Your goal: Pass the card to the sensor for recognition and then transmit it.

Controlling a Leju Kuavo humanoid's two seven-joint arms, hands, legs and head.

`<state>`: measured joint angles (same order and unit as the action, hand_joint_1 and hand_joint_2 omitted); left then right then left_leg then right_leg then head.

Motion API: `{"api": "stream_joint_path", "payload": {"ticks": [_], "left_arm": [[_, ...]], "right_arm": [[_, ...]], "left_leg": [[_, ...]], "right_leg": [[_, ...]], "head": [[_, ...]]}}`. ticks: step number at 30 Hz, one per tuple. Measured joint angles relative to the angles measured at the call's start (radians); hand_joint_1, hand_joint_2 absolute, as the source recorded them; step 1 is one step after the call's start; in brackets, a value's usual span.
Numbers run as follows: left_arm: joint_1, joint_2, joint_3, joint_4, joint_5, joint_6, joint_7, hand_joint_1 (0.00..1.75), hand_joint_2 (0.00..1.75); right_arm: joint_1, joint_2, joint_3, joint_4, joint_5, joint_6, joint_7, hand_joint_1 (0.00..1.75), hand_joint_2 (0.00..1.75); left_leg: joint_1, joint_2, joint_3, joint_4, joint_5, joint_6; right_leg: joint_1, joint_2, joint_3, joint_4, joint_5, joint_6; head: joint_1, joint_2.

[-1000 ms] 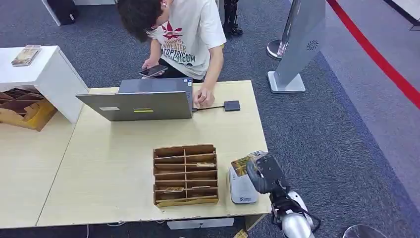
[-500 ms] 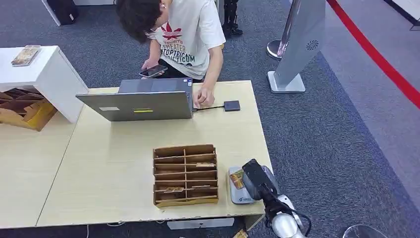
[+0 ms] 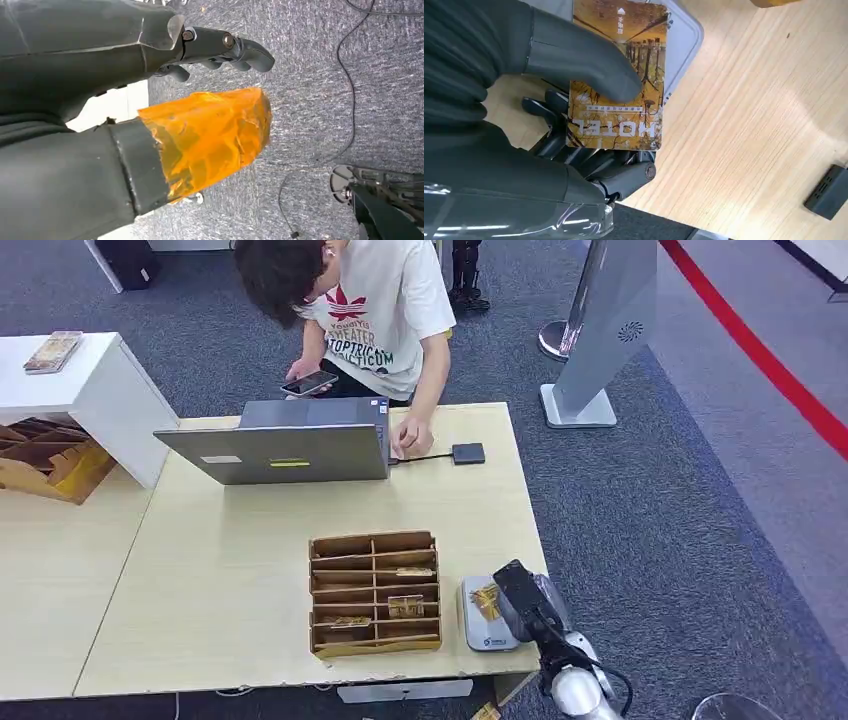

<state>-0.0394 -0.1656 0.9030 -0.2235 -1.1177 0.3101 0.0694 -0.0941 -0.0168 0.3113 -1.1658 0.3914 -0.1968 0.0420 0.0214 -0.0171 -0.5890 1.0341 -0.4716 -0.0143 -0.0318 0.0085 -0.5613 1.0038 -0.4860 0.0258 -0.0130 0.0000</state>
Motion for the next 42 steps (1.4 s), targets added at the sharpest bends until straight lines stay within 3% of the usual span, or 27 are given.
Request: {"api": "stream_joint_path", "payload": {"ticks": [42], "left_arm": [[0.0,0.0,0.002,0.0,-0.002,0.013,0.0,0.0,0.0]], "right_arm": [[-0.011,0.016,-0.023,0.026,0.016,0.018,-0.002,1.75,1.75]], "left_leg": [[0.0,0.0,0.004,0.0,0.0,0.0]], "right_leg": [[0.0,0.0,0.004,0.0,0.0,0.0]], "head": [[0.0,0.0]]}}
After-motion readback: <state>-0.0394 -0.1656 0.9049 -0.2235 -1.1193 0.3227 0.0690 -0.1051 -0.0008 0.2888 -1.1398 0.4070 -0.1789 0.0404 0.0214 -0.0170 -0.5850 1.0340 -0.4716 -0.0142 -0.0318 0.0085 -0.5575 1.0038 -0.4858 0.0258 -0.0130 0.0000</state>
